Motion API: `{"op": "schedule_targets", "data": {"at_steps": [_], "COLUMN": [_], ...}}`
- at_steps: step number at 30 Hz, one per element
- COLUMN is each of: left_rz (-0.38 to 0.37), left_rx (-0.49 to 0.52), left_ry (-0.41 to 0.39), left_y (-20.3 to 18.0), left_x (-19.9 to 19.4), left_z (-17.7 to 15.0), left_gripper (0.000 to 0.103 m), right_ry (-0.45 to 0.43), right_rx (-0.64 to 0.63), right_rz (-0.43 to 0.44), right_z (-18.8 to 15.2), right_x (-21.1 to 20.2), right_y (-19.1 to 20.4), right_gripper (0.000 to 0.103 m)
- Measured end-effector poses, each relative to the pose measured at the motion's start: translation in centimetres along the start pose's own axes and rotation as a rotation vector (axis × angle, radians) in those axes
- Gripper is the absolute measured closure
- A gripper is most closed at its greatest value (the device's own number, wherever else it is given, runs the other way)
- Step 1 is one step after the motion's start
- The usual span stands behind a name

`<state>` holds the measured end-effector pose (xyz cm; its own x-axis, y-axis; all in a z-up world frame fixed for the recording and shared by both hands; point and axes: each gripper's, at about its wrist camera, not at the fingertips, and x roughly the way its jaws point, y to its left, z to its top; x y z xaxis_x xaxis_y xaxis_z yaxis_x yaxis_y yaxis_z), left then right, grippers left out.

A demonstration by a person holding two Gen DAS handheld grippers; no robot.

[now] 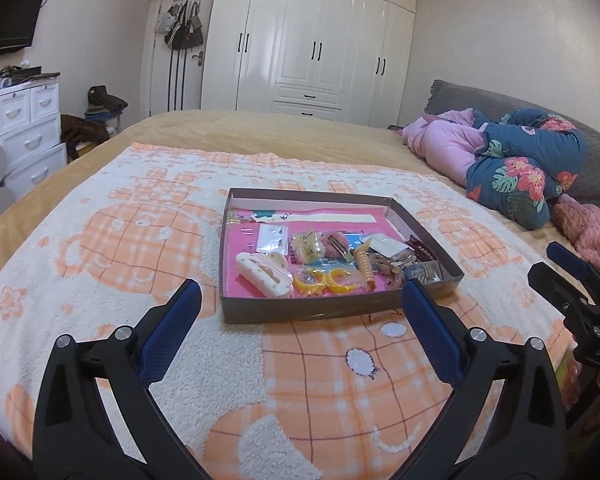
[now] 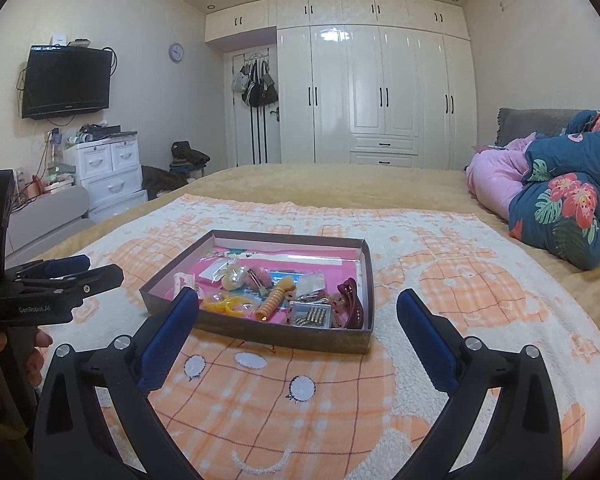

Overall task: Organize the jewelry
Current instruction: 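Open both tools and withdraw them from the box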

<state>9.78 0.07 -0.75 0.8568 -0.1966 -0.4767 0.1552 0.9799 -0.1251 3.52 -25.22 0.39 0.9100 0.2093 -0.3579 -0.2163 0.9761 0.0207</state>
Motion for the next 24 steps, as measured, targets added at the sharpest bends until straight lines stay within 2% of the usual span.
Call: {"op": "schedule_targets", "data": {"at_steps": [24], "left_rz": [0.024], "left_rx": [0.031], "left_ry": [-0.106], "left_y": [-1.5], "left_x": [-1.7], "left_z": [-1.6], "left_gripper": [0.011], "right_ry": [-0.145], "right_rx": [-0.013], "right_rz": [-0.111], "right_z": [-2.0], "right_x": [-2.1], "right_y": [-0.1], "right_gripper": [0.006]}}
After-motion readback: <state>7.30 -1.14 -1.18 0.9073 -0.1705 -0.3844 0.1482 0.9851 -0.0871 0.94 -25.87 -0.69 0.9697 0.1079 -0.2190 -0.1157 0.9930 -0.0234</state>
